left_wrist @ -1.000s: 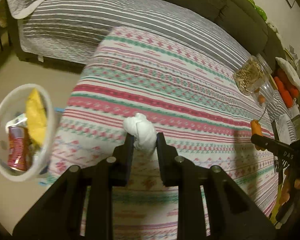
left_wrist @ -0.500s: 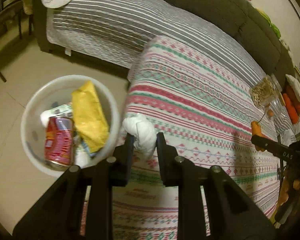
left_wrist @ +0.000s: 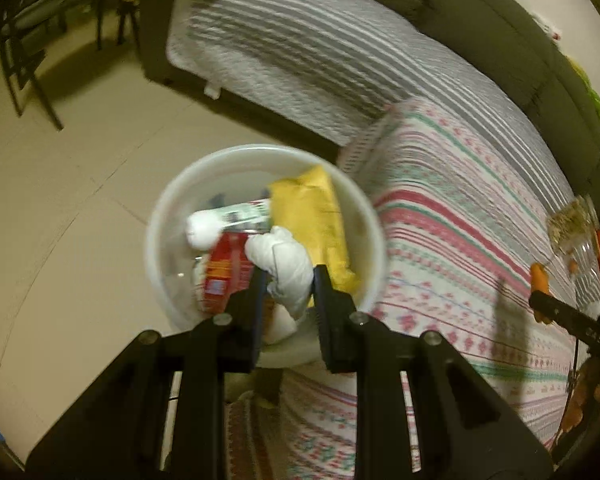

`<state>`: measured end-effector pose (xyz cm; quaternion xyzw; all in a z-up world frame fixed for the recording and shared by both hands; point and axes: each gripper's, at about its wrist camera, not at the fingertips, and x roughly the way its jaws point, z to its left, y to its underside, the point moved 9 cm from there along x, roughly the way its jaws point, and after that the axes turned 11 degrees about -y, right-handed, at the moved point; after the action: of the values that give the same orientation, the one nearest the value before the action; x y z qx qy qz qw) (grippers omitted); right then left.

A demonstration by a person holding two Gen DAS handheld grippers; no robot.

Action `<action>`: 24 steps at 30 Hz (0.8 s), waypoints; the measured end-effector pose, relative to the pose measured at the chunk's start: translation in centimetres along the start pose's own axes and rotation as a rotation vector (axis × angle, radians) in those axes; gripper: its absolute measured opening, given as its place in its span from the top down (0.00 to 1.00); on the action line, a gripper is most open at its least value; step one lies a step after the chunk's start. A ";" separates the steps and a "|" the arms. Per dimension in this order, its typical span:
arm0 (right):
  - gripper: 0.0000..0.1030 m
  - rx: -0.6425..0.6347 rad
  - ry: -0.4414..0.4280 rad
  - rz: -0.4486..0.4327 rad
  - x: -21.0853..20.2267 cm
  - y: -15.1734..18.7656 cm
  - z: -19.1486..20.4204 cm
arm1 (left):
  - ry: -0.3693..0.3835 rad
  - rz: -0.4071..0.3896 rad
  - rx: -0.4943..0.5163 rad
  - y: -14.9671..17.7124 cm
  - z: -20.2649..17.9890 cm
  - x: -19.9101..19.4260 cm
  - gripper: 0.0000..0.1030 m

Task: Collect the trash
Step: 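Carry the tissue over the white bin and open the left gripper, then carry the orange pepper over the white bin and open the right gripper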

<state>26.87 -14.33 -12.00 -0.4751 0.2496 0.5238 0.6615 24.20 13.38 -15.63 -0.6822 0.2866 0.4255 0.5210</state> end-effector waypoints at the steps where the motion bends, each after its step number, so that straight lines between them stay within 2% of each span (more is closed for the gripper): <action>1: 0.82 -0.004 -0.003 0.003 0.3 0.0 0.5 | -0.003 0.007 -0.011 0.0 0.5 0.3 0.76; 9: 0.82 -0.032 -0.029 0.020 2.1 0.0 3.5 | -0.011 0.007 -0.050 -0.6 2.3 1.0 0.75; 12: 0.82 -0.042 -0.038 0.024 2.7 0.0 4.5 | -0.062 0.003 -0.038 -0.7 3.1 1.0 0.61; 13: 0.82 -0.046 -0.041 0.025 2.9 0.0 4.8 | -0.070 0.005 -0.040 -0.7 3.3 1.0 0.53; 14: 0.82 -0.052 -0.045 0.026 3.0 0.0 5.1 | -0.064 0.005 -0.048 -0.7 3.5 0.9 0.48; 17: 0.82 -0.074 -0.054 0.031 3.5 -0.2 6.2 | -0.054 0.010 -0.053 -0.5 3.9 0.5 0.45; 20: 0.82 -0.087 -0.063 0.034 4.2 -0.4 7.3 | -0.073 0.004 -0.038 -0.1 4.4 -0.2 0.35; 24: 0.82 -0.093 -0.083 0.046 5.7 -0.6 8.7 | -0.102 -0.020 0.007 0.3 5.2 -1.2 0.28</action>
<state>27.80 -3.97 -12.76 -0.4774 0.2082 0.5691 0.6362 21.91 18.15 -15.19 -0.6606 0.2544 0.4537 0.5414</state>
